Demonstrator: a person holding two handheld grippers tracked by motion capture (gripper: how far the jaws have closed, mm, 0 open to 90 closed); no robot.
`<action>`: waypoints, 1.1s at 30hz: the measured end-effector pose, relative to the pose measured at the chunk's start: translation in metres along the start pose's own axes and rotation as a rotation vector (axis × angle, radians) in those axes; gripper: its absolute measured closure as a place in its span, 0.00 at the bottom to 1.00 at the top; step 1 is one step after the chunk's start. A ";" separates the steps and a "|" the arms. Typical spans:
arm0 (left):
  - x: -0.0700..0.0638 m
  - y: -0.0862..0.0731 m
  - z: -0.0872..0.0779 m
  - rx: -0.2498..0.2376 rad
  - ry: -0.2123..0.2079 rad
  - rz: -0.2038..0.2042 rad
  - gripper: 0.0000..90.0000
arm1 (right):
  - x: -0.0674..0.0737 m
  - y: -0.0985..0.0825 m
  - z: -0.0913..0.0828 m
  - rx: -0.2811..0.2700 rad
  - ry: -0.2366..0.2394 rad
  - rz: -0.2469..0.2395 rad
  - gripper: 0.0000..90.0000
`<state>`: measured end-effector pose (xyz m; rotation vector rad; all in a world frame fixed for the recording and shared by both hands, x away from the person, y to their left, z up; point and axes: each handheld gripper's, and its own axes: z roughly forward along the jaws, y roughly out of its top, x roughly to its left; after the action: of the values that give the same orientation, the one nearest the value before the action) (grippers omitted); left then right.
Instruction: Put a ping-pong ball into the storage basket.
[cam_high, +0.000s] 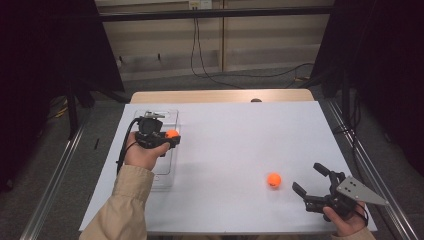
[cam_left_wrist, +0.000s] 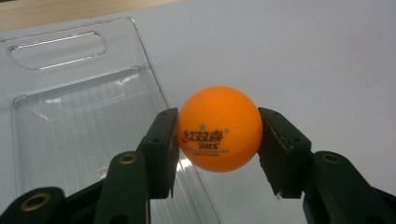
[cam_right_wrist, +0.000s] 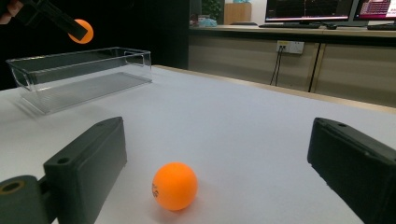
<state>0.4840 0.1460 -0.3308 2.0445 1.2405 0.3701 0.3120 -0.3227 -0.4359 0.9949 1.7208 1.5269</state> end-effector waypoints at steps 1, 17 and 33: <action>0.001 0.000 0.000 -0.001 0.000 -0.002 0.57 | 0.000 0.000 0.000 -0.001 -0.001 0.000 0.05; 0.015 -0.008 0.000 0.012 0.021 -0.014 0.57 | -0.001 0.000 0.000 -0.005 -0.006 0.009 0.05; 0.029 -0.015 -0.002 0.013 0.058 -0.033 0.57 | -0.001 0.000 0.000 -0.004 -0.009 0.006 0.05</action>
<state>0.4877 0.1762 -0.3437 2.0343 1.3131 0.4100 0.3122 -0.3235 -0.4363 1.0035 1.7094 1.5271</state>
